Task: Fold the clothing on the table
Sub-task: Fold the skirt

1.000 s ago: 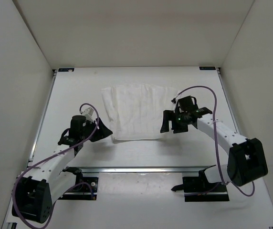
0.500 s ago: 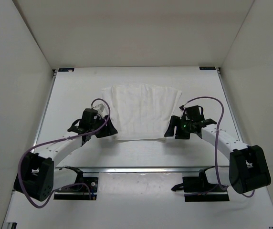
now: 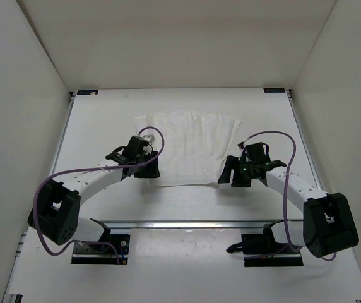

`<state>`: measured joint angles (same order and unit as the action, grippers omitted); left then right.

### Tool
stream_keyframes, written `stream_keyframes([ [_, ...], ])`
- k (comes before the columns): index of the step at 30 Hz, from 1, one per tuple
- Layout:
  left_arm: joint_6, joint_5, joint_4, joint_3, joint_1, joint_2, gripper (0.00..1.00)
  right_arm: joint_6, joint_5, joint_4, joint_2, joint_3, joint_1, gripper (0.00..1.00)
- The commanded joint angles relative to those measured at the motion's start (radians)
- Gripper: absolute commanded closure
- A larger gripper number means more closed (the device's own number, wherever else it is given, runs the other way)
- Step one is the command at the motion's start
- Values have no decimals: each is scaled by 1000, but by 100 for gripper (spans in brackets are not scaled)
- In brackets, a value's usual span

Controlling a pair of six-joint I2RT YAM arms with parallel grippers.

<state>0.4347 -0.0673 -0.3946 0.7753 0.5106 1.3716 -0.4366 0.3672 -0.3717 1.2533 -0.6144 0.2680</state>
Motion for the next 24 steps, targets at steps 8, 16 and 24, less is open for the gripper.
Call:
stream_keyframes([
  [8, -27, 90, -87, 36, 25, 43, 40, -10, 3, 47, -18, 28, 11, 37],
  [16, -5, 112, -66, 38, 52, 76, 44, -7, 13, 59, -18, 38, 8, 37],
  [24, -53, 133, -141, 131, 74, 159, 45, -8, 18, 67, -11, 48, 22, 38],
])
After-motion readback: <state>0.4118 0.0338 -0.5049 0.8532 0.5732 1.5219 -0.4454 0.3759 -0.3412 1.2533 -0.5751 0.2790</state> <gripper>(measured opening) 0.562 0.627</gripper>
